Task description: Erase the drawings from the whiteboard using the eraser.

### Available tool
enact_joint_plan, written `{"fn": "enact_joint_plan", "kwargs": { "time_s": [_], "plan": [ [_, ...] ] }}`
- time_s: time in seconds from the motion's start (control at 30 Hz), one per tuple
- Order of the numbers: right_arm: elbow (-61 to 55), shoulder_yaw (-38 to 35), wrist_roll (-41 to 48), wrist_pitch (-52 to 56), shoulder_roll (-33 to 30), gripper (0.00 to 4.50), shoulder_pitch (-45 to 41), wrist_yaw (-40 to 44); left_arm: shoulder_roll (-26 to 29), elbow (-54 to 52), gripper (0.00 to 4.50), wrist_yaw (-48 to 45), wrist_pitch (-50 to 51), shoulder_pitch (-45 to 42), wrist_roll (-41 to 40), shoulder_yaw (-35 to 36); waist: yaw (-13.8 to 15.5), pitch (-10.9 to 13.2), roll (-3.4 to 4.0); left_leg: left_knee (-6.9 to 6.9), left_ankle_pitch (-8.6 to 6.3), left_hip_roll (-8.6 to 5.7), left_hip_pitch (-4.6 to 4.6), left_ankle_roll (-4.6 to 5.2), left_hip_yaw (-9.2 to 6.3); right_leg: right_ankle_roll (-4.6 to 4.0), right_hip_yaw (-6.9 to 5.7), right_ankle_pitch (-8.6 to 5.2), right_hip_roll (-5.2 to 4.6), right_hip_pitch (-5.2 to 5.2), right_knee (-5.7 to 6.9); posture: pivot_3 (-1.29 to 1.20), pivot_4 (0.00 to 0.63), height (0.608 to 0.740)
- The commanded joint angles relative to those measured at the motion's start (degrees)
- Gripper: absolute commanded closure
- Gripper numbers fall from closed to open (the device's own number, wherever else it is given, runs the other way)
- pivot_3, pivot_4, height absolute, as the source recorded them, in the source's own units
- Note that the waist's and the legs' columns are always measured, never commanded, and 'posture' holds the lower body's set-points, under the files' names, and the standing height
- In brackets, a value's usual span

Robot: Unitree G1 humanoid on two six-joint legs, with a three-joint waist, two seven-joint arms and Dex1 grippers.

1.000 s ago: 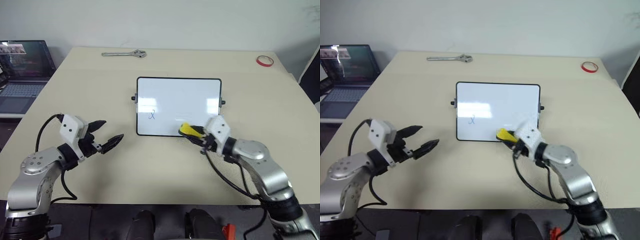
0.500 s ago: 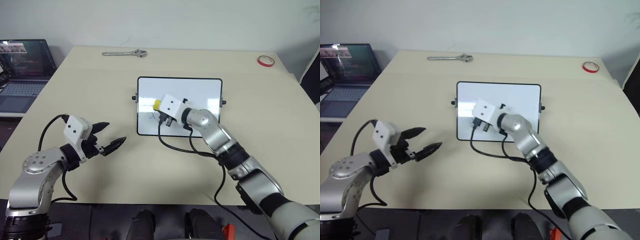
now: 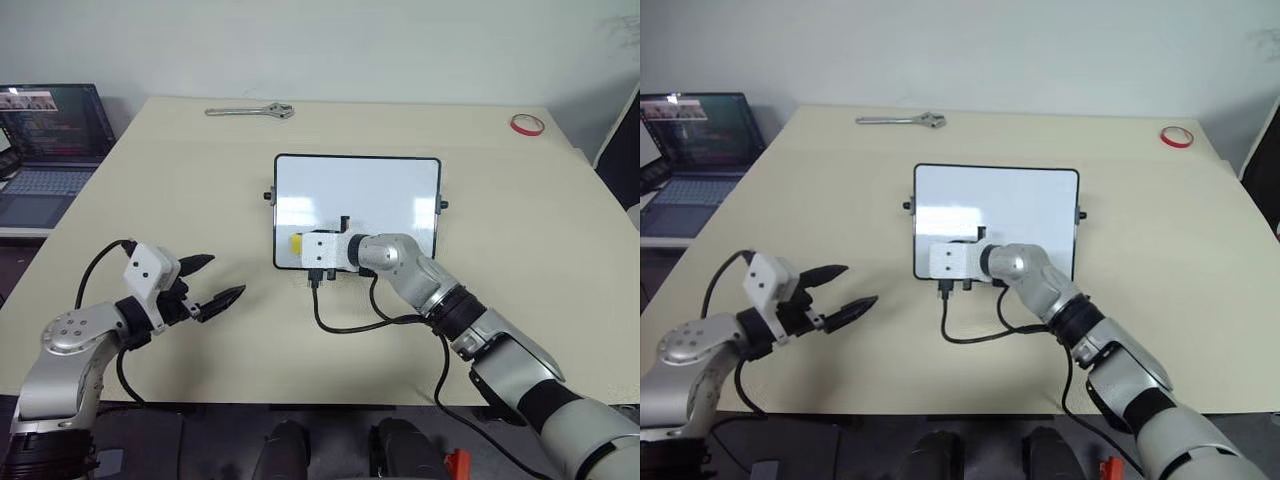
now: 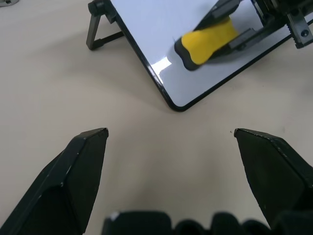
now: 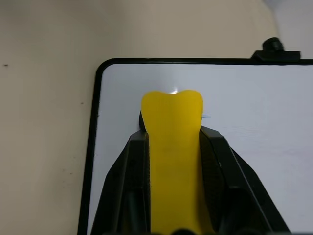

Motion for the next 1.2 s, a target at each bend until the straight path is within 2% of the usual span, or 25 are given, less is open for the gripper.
{"fn": "enact_joint_plan", "kwargs": {
  "time_s": [0.03, 0.4, 0.6, 0.8, 0.87, 0.97, 1.07, 1.1, 1.2],
  "plan": [
    [3.24, -5.2, -1.05, 0.83, -0.78, 3.48, -3.1, -6.49, 0.22, 0.59, 0.0, -0.86, -2.54, -0.21, 0.4, 0.39, 0.18, 0.0, 0.0, 0.0, 0.08, 0.0, 0.0, -0.01, 0.0, -0.06, -0.04, 0.04, 0.0, 0.0, 0.01, 0.0, 0.15, 0.74],
    [-4.08, -0.2, -0.22, 2.84, 0.1, 3.48, 3.69, 11.44, -0.17, 4.58, 0.0, -2.71, -6.15, -0.26, 0.9, -0.02, -0.49, -0.01, -0.01, -0.1, 0.12, 0.04, 0.01, 0.0, -0.03, -0.09, -0.03, 0.05, 0.04, -0.02, 0.0, 0.0, 0.15, 0.74],
    [0.19, -8.77, 0.15, 3.3, -0.34, 3.48, 0.03, -2.26, -0.45, 3.91, 0.0, -3.05, -5.94, -0.47, 0.66, -0.6, -0.28, 0.01, 0.01, -0.08, 0.13, 0.03, 0.02, -0.01, -0.08, -0.09, -0.06, 0.05, 0.05, -0.02, 0.05, 0.0, 0.15, 0.74],
    [-0.96, -13.8, 0.66, 3.06, -4.18, 3.48, 0.85, -6.62, -0.23, 0.1, 0.0, -3.39, -3.93, -1.4, -0.17, -2.52, 0.57, -0.01, -0.01, -0.07, 0.14, 0.0, -0.01, -0.02, -0.04, -0.09, -0.06, 0.06, 0.03, 0.02, 0.0, 0.0, 0.15, 0.74],
    [-7.54, -17.42, 3.86, 7.18, -4.63, 3.48, 3.65, -4.85, -0.18, -1.79, 0.0, -3.05, -2.67, -2.7, -0.26, -3.75, 0.65, -0.01, -0.02, -0.07, 0.14, 0.0, -0.03, -0.01, -0.03, -0.09, -0.04, 0.06, 0.03, 0.02, 0.0, 0.0, 0.15, 0.74],
    [-29.3, -30.21, 16.39, 23.78, -1.9, 3.48, 10.07, -3.02, 0.53, -4.54, 0.0, -3.07, -0.28, -4.64, 0.54, -6.28, 0.81, 0.0, 0.0, -0.05, 0.14, 0.0, -0.22, -0.01, -0.09, -0.09, -0.02, 0.06, 0.03, -0.05, -0.04, 0.0, 0.15, 0.74],
    [-45.47, -37.97, 22.59, 35.45, -1.59, 3.48, 14.96, -3.71, 0.66, -7.16, 0.0, -3.62, 1.92, -6.1, -0.31, -7.92, 0.66, 0.05, 0.09, -0.08, 0.14, 0.0, -0.51, -0.02, -0.21, -0.09, -0.02, 0.05, 0.03, -0.34, -0.03, 0.0, 0.15, 0.74],
    [-49.77, -39.23, 23.21, 38.08, -2.49, 3.48, 16.72, -3.83, 0.5, -7.77, 0.0, -3.84, 2.64, -6.83, -0.89, -8.38, 0.63, 0.05, 0.09, -0.11, 0.14, 0.0, -0.51, -0.01, -0.14, -0.09, -0.04, 0.05, 0.03, -0.38, -0.04, 0.0, 0.15, 0.74],
    [-63.22, -46.55, 25.38, 49.85, -11.71, 3.48, 25.55, 0.01, 0.82, -8.7, 0.0, -6.67, 3.4, -9.89, -0.72, -12.03, 0.93, 0.05, 0.09, -0.15, 0.14, 0.01, -0.49, -0.01, -0.12, -0.09, -0.06, 0.04, 0.05, -0.37, -0.1, 0.0, 0.15, 0.74]
  ]
}}
